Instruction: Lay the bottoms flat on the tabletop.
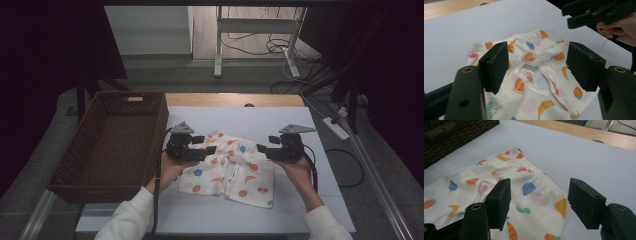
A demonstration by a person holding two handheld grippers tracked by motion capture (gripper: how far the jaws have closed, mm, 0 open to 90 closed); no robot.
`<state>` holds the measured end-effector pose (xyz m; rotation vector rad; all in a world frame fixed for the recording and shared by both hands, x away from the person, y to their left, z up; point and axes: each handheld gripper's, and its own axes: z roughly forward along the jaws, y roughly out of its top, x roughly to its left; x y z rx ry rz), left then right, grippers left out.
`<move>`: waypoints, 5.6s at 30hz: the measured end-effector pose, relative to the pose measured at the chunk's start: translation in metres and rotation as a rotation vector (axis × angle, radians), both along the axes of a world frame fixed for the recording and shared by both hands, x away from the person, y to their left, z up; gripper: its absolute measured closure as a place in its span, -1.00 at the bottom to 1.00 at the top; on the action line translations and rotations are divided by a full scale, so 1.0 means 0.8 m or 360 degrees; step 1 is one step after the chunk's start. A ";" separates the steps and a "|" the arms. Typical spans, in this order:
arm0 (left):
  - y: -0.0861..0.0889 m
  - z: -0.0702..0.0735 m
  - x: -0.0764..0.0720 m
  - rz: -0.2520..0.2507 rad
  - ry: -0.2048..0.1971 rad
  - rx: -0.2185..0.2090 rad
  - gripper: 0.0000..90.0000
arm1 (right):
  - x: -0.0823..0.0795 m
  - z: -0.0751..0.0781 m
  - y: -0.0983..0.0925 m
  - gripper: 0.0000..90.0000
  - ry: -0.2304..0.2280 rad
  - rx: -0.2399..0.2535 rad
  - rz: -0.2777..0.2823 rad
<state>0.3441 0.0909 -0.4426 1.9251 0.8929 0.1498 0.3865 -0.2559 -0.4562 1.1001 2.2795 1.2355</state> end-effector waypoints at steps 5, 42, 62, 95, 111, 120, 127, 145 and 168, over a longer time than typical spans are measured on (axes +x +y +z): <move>-0.002 -0.002 0.001 -0.0004 0.0002 0.0013 -0.24 | 0.010 -0.007 -0.002 -0.22 0.0022 -0.0025 -0.0040; -0.009 -0.007 0.000 0.0001 0.0006 0.0061 -0.26 | 0.062 -0.050 0.014 -0.05 0.0169 -0.0161 -0.0119; -0.009 -0.006 -0.003 -0.0007 -0.0004 0.0079 -0.27 | 0.074 -0.074 0.016 0.56 0.0276 -0.0228 -0.0071; 0.003 -0.003 -0.008 0.0046 -0.0021 0.0079 -0.27 | 0.081 -0.033 0.007 0.30 0.0017 -0.0165 -0.0168; 0.003 0.003 -0.013 -0.0021 -0.0055 0.0052 -0.27 | -0.020 -0.037 -0.001 0.07 0.0114 -0.0209 -0.0083; 0.001 0.007 -0.016 -0.0033 -0.0070 0.0051 -0.27 | -0.073 -0.044 -0.002 -0.02 0.0161 -0.0289 -0.0067; 0.002 0.008 -0.018 -0.0030 -0.0074 0.0054 -0.27 | -0.100 -0.048 -0.010 -0.04 0.0199 -0.0293 -0.0037; 0.002 0.007 -0.023 -0.0018 -0.0078 0.0067 -0.27 | -0.088 -0.070 -0.008 0.12 0.0309 -0.0456 -0.0059; 0.009 0.011 -0.023 -0.0006 -0.0091 0.0043 -0.28 | -0.096 -0.055 -0.024 0.98 0.0311 -0.0470 0.0039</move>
